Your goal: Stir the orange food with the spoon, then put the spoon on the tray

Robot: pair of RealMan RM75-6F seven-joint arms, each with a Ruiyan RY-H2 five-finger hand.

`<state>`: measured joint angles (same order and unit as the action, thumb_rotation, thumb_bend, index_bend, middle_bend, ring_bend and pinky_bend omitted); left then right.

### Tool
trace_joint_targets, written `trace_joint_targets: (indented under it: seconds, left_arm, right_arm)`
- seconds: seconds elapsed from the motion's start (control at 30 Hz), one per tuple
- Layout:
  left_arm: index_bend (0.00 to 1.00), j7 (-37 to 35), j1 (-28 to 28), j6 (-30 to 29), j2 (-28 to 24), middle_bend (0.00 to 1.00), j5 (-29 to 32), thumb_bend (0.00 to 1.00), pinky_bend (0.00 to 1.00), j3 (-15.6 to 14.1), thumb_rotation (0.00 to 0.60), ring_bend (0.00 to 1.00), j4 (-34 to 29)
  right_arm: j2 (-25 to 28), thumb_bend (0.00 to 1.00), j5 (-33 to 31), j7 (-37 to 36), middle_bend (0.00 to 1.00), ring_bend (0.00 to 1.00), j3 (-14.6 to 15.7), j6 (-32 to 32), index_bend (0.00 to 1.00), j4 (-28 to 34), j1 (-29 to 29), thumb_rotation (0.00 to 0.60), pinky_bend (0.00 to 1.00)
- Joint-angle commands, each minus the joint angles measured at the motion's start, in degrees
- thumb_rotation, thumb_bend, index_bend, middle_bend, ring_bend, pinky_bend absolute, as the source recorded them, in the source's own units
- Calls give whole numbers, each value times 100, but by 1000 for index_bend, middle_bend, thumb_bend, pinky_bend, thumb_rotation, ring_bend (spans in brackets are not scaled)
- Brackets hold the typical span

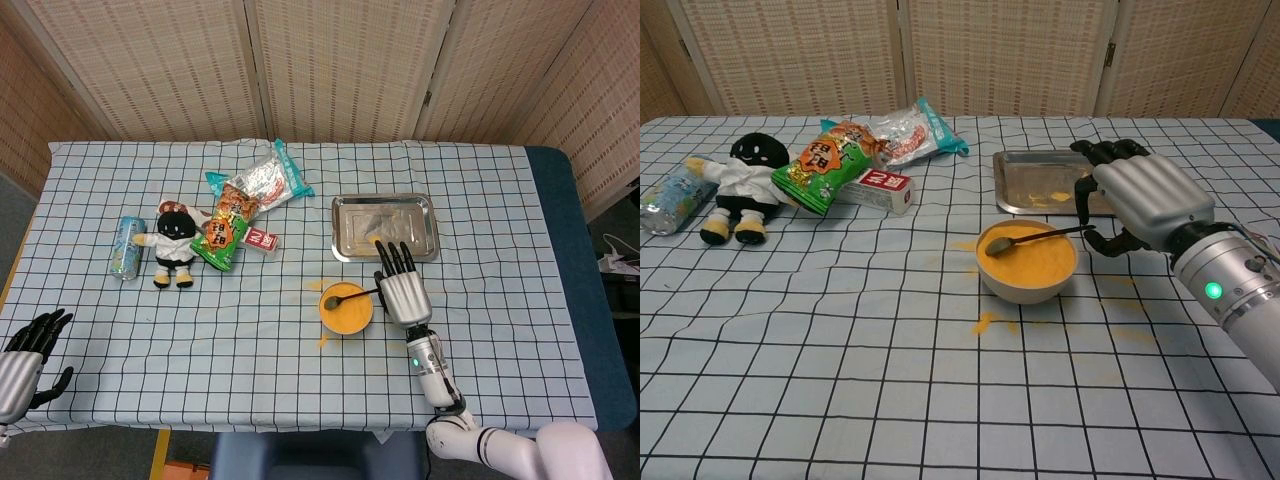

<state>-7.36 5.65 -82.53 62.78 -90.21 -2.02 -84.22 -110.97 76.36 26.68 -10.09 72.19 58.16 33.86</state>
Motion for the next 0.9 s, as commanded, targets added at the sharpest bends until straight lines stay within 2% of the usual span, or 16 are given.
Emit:
trace_joint_targets:
  seconds: [0.03, 0.57, 0.9]
  left_arm:
    - [0, -4, 3, 12, -1, 0, 5, 424, 136, -2, 600, 0, 5]
    - [0, -17, 0, -14, -4, 0, -26, 424, 136, -10, 600, 0, 16]
    - [0, -29, -6, -75, 6, 0, -120, 428, 136, -38, 600, 0, 35]
  right_arm:
    - [-2, 304, 1, 23, 16, 0, -2, -17, 566, -8, -6, 600, 0]
    - [48, 318, 43, 65, 43, 0, -54, -26, 645, 109, -54, 600, 0]
    - [296, 497, 53, 208, 102, 0, -111, 26, 756, 483, -103, 600, 0]
